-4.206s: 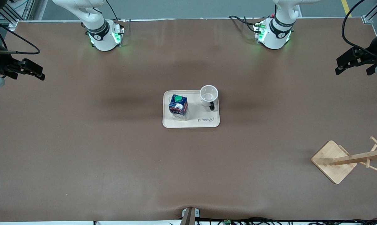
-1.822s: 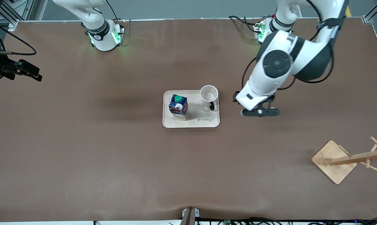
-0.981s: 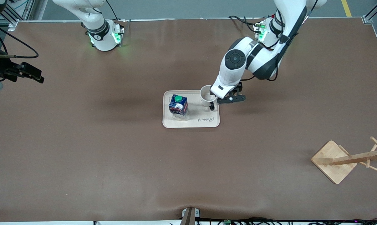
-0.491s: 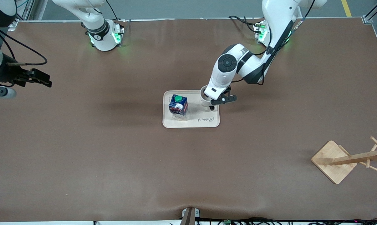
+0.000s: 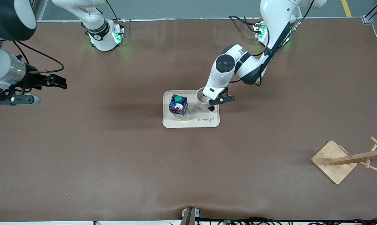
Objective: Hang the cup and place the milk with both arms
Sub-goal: 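Lift the mug with the left gripper while the right gripper reaches forward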
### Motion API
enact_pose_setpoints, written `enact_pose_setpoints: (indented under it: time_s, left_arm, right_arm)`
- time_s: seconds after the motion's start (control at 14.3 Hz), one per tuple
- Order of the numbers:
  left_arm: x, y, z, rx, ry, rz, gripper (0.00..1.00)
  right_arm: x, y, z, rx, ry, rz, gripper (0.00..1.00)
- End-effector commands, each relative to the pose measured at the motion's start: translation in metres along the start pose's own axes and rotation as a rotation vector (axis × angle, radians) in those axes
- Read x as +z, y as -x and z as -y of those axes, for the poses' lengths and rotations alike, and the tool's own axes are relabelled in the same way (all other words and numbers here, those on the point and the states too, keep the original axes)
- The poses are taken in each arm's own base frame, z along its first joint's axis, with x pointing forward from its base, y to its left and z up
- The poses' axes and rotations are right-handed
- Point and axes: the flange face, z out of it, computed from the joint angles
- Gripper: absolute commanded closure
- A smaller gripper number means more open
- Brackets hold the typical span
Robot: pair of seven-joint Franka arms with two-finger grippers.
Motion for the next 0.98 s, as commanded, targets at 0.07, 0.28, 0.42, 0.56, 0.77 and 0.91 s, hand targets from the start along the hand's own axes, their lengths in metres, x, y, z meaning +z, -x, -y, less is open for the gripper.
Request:
enact_pose_setpoints:
  time_s: [0.07, 0.28, 0.42, 0.56, 0.77, 0.91]
  left_arm:
    - [-0.071, -0.027, 0.007, -0.042, 0.071, -0.097, 1.0]
    - [-0.127, -0.058, 0.019, -0.038, 0.118, -0.173, 1.0]
    - [-0.16, -0.089, 0.05, 0.048, 0.102, -0.239, 1.0]
    - [-0.185, -0.115, 0.084, 0.087, 0.095, -0.285, 1.0]
    - [-0.208, -0.141, 0.126, 0.104, 0.071, -0.318, 1.0]
    - [-0.222, -0.157, 0.16, 0.152, 0.035, -0.324, 1.0]
  right_arm:
    - [0.008, 0.004, 0.043, 0.074, -0.046, 0.025, 0.0]
    - [0.013, 0.006, 0.085, 0.142, -0.089, 0.032, 0.0]
    - [0.016, 0.004, 0.112, 0.217, -0.12, 0.026, 0.0]
    - [0.025, 0.003, 0.144, 0.239, -0.12, 0.009, 0.0]
    - [0.04, 0.003, 0.189, 0.284, -0.121, -0.001, 0.0]
    - [0.054, 0.001, 0.223, 0.335, -0.128, -0.023, 0.0]
